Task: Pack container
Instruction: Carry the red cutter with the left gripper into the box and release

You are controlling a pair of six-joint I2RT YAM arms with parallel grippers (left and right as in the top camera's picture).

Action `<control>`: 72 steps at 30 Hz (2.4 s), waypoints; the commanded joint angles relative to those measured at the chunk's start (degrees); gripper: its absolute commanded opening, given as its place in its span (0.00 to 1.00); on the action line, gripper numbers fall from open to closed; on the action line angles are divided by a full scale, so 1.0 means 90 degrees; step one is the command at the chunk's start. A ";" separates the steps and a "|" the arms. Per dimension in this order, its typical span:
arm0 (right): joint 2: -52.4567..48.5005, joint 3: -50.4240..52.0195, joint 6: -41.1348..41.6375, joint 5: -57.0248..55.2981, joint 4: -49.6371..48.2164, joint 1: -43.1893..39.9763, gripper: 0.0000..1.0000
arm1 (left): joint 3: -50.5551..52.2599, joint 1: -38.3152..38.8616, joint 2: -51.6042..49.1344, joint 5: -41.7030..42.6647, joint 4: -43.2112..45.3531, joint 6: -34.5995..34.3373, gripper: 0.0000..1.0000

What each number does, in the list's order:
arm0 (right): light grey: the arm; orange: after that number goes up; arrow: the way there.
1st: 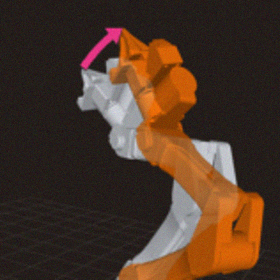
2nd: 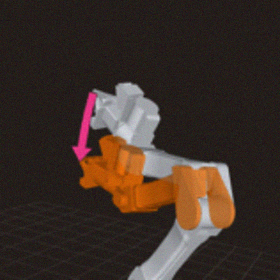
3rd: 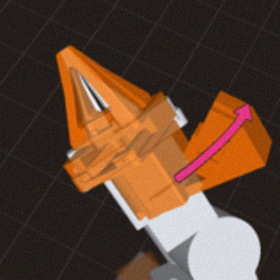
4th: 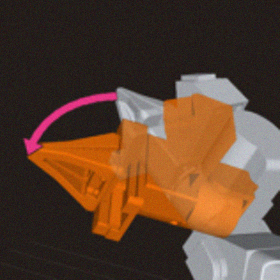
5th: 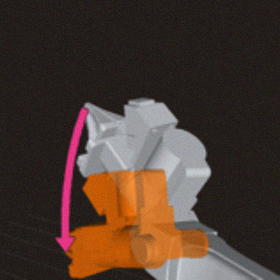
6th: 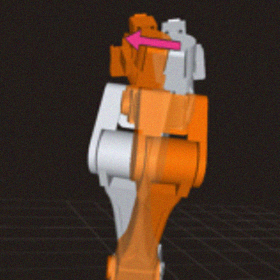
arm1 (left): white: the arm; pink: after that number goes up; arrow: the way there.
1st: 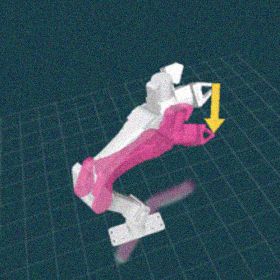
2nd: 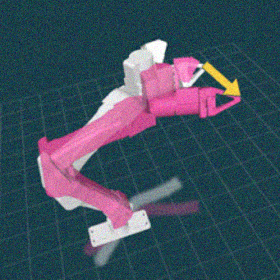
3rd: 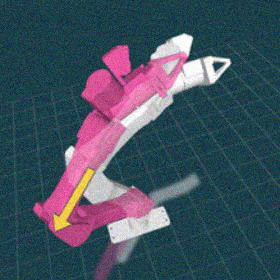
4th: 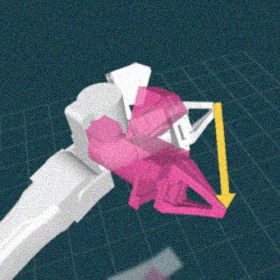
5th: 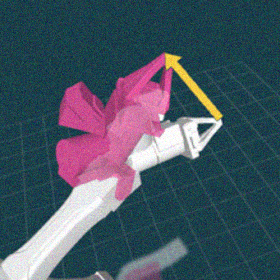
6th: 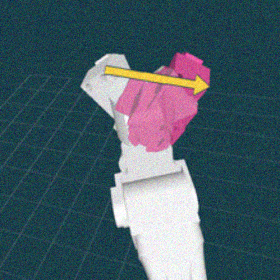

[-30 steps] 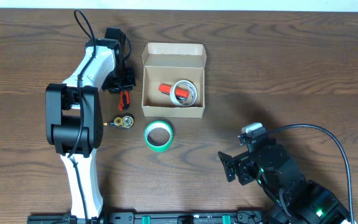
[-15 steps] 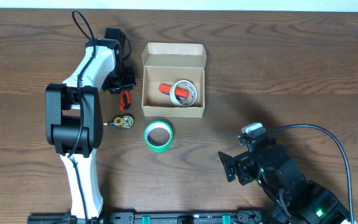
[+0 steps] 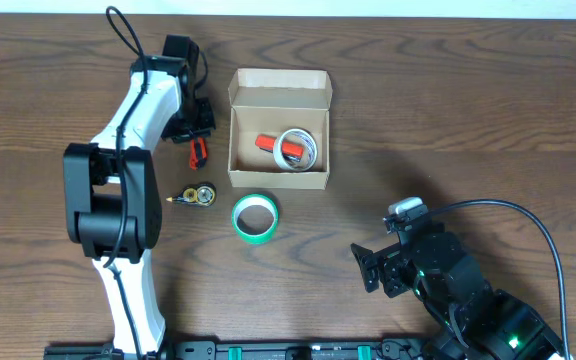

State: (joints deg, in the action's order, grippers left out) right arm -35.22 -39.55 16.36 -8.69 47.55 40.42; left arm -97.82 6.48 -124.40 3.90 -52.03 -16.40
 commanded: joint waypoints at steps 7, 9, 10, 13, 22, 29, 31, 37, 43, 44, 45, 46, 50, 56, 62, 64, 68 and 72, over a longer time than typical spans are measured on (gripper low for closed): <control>0.0002 0.0002 0.0107 -0.0058 0.0002 0.0100 0.99 | -0.0068 0.0044 0.1139 -0.0124 -0.0044 -0.0211 0.26; 0.0002 0.0002 0.0107 -0.0058 0.0002 0.0100 0.99 | -0.0068 0.0087 0.1384 -0.0129 -0.0044 -0.0209 0.27; 0.0002 0.0002 0.0107 -0.0058 0.0002 0.0100 0.99 | -0.0068 0.0117 0.1501 -0.0129 -0.0044 -0.0211 0.27; 0.0002 0.0002 0.0107 -0.0058 0.0005 0.0100 0.99 | -0.0068 0.0265 0.1831 -0.0129 -0.0049 -0.0236 0.27; 0.0002 0.0002 0.0107 -0.0058 0.0002 0.0100 0.99 | -0.0068 0.1372 0.2098 -0.0202 0.0061 -0.1413 0.27; 0.0002 0.0002 0.0107 -0.0058 0.0005 0.0100 0.99 | -0.0068 0.2302 0.2059 -0.0726 0.0415 -0.3007 0.27; 0.0002 0.0002 0.0107 -0.0056 0.0002 0.0100 0.99 | -0.0068 0.2470 0.1989 -0.0967 0.0515 -0.3682 0.27; 0.0002 0.0002 0.0107 -0.0056 0.0002 0.0100 0.99 | -0.0068 0.2640 0.1749 -0.1365 0.0644 -0.5413 0.27; 0.0002 0.0002 0.0107 -0.0058 0.0002 0.0100 0.99 | -0.0068 0.2659 0.1421 -0.1474 0.0651 -0.6897 0.26; 0.0002 0.0002 0.0107 -0.0056 0.0005 0.0100 0.99 | -0.0068 0.2664 0.1348 -0.1450 0.0648 -0.7074 0.27; 0.0002 0.0002 0.0107 -0.0058 0.0002 0.0100 0.99 | -0.0068 0.2674 0.1268 -0.1430 0.0648 -0.7266 0.27; 0.0002 0.0002 0.0107 -0.0058 0.0005 0.0100 0.99 | -0.0068 0.2688 0.1217 -0.1428 0.0651 -0.7424 0.27; 0.0002 0.0002 0.0107 -0.0058 0.0005 0.0100 0.99 | -0.0068 0.2705 0.0959 -0.1367 0.0653 -0.8191 0.27; 0.0002 0.0002 0.0107 -0.0223 0.0274 0.0095 0.99 | -0.0068 0.2710 0.0777 -0.1202 0.0767 -0.9097 0.26; 0.0002 0.0002 0.0107 -0.0223 0.0321 0.0095 0.99 | -0.0068 0.2710 0.0726 -0.1154 0.0806 -0.9284 0.26; 0.0002 0.0002 0.0107 -0.0223 0.0323 0.0095 0.99 | -0.0066 0.2710 0.0724 -0.1141 0.0794 -0.9384 0.27; 0.0002 0.0002 0.0107 -0.0223 0.0321 0.0095 0.99 | -0.0066 0.2715 0.0663 -0.1005 0.0782 -0.9615 0.26; 0.0002 0.0002 0.0107 -0.0223 0.0321 0.0095 0.99 | -0.0066 0.2737 0.0602 -0.0821 0.0695 -0.9712 0.26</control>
State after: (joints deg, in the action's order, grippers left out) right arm -35.22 -39.55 16.38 -9.93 50.30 40.42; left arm -97.82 30.68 -117.54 -4.73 -45.01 -101.84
